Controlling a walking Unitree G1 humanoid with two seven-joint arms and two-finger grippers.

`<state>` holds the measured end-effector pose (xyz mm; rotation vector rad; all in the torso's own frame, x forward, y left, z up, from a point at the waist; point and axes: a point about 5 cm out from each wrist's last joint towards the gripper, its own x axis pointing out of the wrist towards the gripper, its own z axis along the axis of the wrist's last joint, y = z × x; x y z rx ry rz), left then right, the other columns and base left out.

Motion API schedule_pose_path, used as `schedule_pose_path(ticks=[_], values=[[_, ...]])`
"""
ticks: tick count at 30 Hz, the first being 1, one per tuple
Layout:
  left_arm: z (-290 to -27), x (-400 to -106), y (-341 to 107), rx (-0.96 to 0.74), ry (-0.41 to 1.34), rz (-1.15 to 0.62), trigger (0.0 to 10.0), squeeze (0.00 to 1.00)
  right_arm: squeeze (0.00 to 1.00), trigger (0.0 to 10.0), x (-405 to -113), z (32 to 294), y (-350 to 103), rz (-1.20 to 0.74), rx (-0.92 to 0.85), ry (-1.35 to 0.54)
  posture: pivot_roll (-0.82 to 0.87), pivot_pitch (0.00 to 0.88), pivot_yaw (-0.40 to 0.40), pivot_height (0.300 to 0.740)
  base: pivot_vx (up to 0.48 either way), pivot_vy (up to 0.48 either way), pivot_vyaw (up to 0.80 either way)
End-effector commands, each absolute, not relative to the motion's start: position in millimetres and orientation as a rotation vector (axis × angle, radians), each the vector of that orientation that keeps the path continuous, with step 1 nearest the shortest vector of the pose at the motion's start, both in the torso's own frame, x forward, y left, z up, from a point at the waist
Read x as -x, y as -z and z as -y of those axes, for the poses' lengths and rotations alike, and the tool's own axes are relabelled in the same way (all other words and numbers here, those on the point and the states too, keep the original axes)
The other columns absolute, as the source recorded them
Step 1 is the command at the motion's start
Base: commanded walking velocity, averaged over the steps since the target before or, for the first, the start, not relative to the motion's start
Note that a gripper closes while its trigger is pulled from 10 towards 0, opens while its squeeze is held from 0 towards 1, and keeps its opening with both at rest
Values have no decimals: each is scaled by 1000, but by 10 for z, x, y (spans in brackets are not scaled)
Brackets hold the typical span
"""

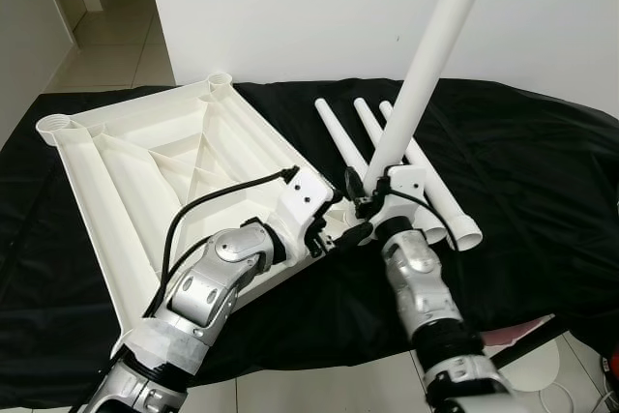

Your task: Building children table

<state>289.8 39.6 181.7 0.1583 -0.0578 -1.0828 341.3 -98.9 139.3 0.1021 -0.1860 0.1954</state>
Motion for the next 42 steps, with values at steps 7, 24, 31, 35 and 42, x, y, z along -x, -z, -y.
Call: schedule_pose_path(ticks=[7, 24, 31, 35, 42], values=[[-383, -2881, -1814, -166, 1097, 63, 10000, 0, 0, 10000, -3239, 852, -1011, 25, -203, -5, 33, 4, 14, 740, 0, 0, 0], [-366, -2854, -1790, -163, 1111, 56, 10000, 0, 0, 10000, -3191, 838, -1113, 103, -253, 11, 31, 0, 9, 740, 0, 0, 0], [-356, -2848, -1785, -161, 1115, 55, 10000, 0, 361, 10000, -3201, 898, -1174, 152, -211, -1, 27, 0, 8, 740, 0, 0, 0], [-349, -2847, -1785, -159, 1117, 54, 10000, 0, 1000, 10000, -3221, 982, -1229, 191, -201, -11, 24, 0, 8, 740, 0, 0, 0], [-330, -2829, -1772, -157, 1125, 50, 10000, 0, 1000, 10000, -3279, 1163, -1341, 250, -152, -49, 23, 2, 7, 740, 0, 0, 0]])
